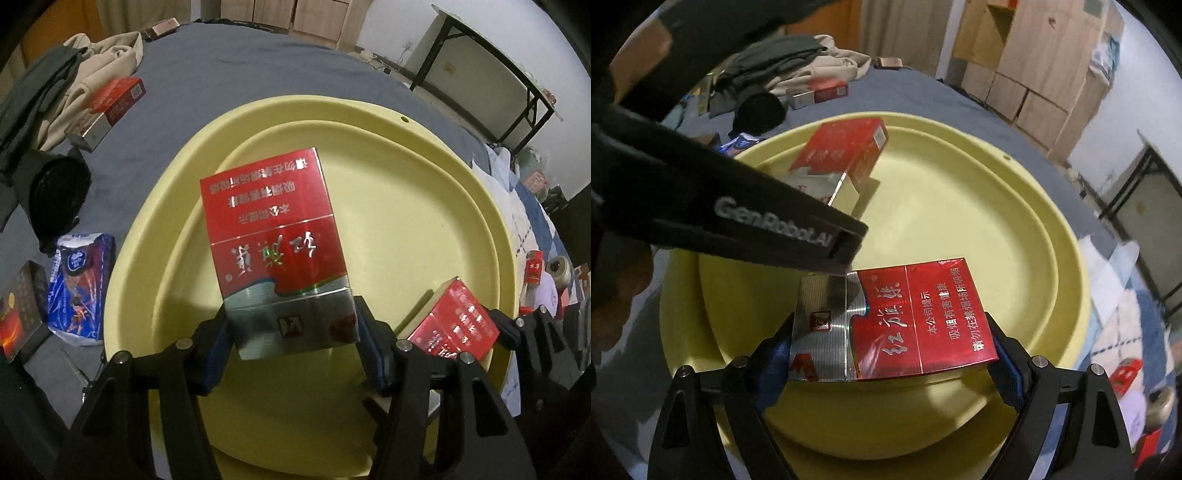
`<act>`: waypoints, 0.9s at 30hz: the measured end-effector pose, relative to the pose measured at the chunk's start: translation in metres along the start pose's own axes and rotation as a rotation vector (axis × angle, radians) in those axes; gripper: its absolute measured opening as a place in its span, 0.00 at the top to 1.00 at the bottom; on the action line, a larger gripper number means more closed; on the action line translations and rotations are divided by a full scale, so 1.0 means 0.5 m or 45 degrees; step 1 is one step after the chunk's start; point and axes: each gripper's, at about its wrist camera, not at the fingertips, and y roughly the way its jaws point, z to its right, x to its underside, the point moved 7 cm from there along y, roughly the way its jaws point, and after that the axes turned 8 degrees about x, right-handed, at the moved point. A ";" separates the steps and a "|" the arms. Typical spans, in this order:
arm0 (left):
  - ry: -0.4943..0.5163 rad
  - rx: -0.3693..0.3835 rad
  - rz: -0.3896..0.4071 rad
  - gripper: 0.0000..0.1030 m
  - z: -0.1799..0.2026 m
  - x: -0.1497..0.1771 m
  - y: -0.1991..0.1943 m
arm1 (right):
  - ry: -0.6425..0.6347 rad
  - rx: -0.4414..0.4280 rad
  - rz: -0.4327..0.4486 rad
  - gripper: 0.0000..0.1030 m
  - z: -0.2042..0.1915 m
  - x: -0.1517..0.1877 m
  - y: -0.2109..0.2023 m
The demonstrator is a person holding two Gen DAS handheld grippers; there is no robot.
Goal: Organize rigid objects
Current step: 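Carry both red-silver packs over the yellow tray and open both tools, then move both open tools back over the rug toward the remaining objects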
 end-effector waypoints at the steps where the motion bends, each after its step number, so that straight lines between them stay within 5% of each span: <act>1: 0.003 -0.007 0.002 0.39 0.000 -0.001 0.000 | 0.003 -0.001 0.001 0.11 0.003 -0.001 0.002; 4: -0.032 -0.025 0.002 0.20 -0.001 0.005 0.000 | -0.021 0.006 0.006 0.03 0.005 -0.006 -0.002; 10: -0.067 0.013 0.140 0.02 0.035 -0.028 -0.077 | 0.038 0.011 0.078 0.00 0.020 -0.001 -0.064; 15: 0.105 0.068 0.252 0.00 0.168 -0.032 -0.176 | 0.198 0.038 0.158 0.00 0.078 0.031 -0.175; 23: 0.522 0.224 0.252 0.00 0.436 0.128 -0.267 | 0.508 0.264 0.133 0.00 0.249 0.321 -0.446; 27: 0.477 0.319 0.231 0.00 0.482 0.209 -0.285 | 0.617 0.390 0.091 0.00 0.311 0.488 -0.599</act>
